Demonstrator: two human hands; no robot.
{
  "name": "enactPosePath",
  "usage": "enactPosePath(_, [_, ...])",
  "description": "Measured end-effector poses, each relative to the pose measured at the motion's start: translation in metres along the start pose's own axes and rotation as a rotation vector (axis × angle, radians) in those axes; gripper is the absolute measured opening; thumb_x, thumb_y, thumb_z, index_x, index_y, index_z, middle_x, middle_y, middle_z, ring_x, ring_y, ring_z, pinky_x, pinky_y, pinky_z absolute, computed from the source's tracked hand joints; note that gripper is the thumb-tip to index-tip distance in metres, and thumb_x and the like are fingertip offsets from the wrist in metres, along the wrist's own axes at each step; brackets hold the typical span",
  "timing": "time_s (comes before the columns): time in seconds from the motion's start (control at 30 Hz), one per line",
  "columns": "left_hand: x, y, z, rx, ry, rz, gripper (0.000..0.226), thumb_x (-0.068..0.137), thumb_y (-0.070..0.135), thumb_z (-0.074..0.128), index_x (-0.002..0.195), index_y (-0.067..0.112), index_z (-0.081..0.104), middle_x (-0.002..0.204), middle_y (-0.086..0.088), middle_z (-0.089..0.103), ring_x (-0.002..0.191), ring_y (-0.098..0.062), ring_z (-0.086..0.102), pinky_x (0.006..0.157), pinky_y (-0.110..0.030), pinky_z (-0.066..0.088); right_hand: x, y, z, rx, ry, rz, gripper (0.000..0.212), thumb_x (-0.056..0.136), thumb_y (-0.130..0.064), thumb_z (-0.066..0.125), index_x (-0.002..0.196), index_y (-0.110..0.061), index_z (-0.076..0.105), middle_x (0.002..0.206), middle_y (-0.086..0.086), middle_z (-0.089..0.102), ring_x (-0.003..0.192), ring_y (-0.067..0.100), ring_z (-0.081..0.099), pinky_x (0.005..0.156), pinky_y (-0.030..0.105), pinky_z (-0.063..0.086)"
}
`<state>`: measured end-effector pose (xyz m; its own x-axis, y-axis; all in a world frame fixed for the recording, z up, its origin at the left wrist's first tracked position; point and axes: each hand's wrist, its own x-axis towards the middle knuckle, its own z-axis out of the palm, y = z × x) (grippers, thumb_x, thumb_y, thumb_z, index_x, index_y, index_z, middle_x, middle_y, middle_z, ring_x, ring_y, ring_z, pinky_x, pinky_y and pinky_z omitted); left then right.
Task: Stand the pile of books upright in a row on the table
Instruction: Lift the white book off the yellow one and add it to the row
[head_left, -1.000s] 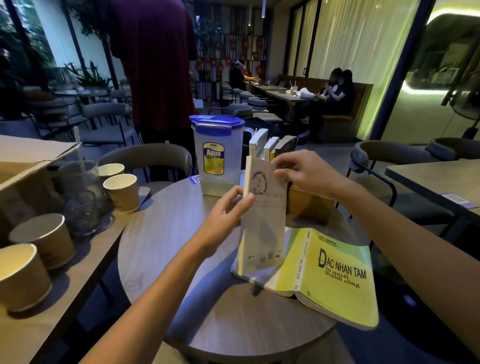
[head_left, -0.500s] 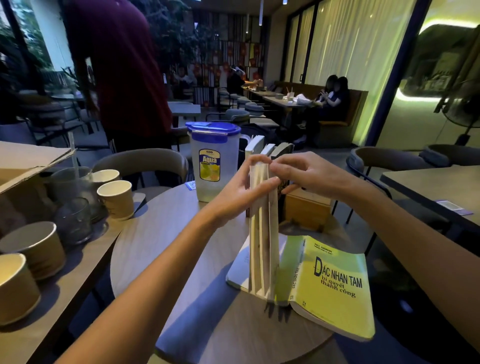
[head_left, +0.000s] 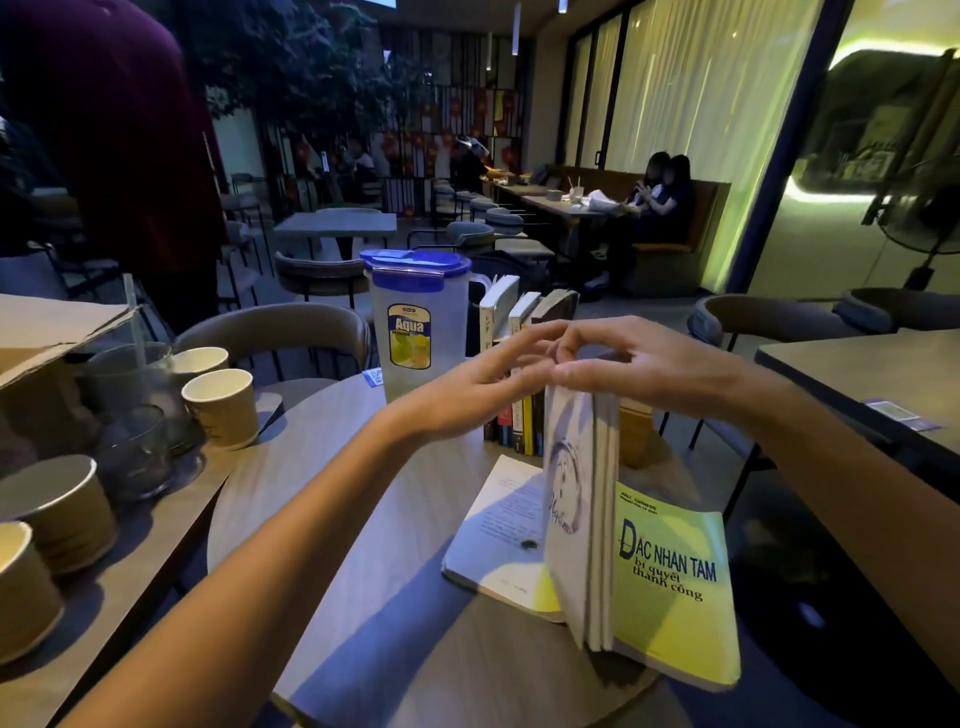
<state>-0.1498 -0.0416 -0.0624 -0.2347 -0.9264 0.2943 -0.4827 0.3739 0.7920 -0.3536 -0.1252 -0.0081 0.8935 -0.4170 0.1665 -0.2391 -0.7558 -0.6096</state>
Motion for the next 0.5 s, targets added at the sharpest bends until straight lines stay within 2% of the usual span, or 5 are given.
enactPosePath(0.1, [0.006, -0.002, -0.004, 0.163, 0.052, 0.034, 0.052, 0.098, 0.023, 0.061, 0.144, 0.033, 0.04, 0.128, 0.01, 0.057, 0.128, -0.001, 0.05, 0.099, -0.025, 0.051, -0.004, -0.003, -0.01, -0.031, -0.009, 0.03, 0.035, 0.079, -0.047, 0.062, 0.103, -0.023, 0.072, 0.12, 0.0, 0.067, 0.106, 0.012, 0.066, 0.088, 0.038, 0.059])
enactPosePath(0.17, [0.009, 0.0, -0.009, 0.232, 0.123, 0.042, 0.039, 0.095, 0.019, 0.064, 0.132, 0.027, 0.053, 0.112, 0.012, 0.061, 0.112, 0.0, 0.059, 0.09, -0.024, 0.055, -0.007, -0.003, -0.014, -0.056, 0.015, -0.001, 0.023, 0.089, -0.031, 0.065, 0.109, -0.022, 0.073, 0.113, -0.001, 0.071, 0.102, 0.011, 0.07, 0.082, 0.034, 0.061])
enactPosePath(0.23, [0.011, 0.002, -0.013, 0.278, 0.135, 0.051, 0.023, 0.094, 0.018, 0.065, 0.116, 0.025, 0.063, 0.103, 0.012, 0.063, 0.104, -0.005, 0.063, 0.086, -0.029, 0.057, -0.008, 0.0, -0.014, -0.154, 0.056, -0.057, 0.024, 0.093, -0.017, 0.068, 0.117, -0.022, 0.071, 0.108, -0.006, 0.073, 0.101, 0.006, 0.07, 0.084, 0.03, 0.06])
enactPosePath(0.37, [0.008, 0.006, -0.023, 0.314, 0.186, 0.053, 0.012, 0.093, 0.023, 0.065, 0.104, 0.028, 0.069, 0.102, 0.007, 0.067, 0.1, -0.01, 0.065, 0.087, -0.036, 0.058, -0.005, 0.01, -0.012, -0.287, 0.194, -0.105, 0.034, 0.089, -0.016, 0.072, 0.123, -0.022, 0.069, 0.104, -0.01, 0.074, 0.099, 0.003, 0.07, 0.089, 0.022, 0.057])
enactPosePath(0.5, [0.009, 0.012, -0.026, 0.332, 0.281, 0.036, 0.016, 0.093, 0.028, 0.065, 0.106, 0.022, 0.072, 0.102, 0.006, 0.068, 0.098, -0.01, 0.066, 0.082, -0.03, 0.06, 0.004, 0.017, -0.008, -0.372, 0.312, -0.181, 0.03, 0.09, -0.012, 0.072, 0.12, -0.014, 0.072, 0.108, -0.005, 0.072, 0.099, 0.007, 0.068, 0.086, 0.01, 0.052])
